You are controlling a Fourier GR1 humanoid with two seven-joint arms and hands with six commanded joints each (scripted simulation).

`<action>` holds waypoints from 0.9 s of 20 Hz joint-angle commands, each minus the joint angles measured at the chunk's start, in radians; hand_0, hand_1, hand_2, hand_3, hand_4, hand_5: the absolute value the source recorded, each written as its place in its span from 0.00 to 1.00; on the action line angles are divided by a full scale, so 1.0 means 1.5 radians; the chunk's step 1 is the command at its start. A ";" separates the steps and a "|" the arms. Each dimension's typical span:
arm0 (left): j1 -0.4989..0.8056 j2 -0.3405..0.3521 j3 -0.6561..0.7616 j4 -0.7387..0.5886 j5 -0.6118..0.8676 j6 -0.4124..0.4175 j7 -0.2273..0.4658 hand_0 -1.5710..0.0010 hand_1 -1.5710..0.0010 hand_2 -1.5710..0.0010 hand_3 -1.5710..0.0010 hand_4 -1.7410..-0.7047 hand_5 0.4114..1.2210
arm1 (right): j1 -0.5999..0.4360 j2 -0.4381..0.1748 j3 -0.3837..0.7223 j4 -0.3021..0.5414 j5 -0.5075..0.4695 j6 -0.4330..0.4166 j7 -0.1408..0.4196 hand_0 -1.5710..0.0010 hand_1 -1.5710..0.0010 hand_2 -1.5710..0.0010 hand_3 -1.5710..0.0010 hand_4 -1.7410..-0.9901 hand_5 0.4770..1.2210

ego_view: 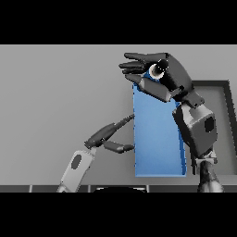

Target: Pick up the blue pipe and place it into the blue bin.

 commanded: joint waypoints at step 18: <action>0.025 0.006 -0.010 -0.018 -0.001 0.001 -0.004 1.00 1.00 1.00 1.00 0.83 0.02 | 0.437 -0.141 -0.027 -0.033 0.006 -0.092 0.009 0.00 0.00 0.00 0.00 0.00 1.00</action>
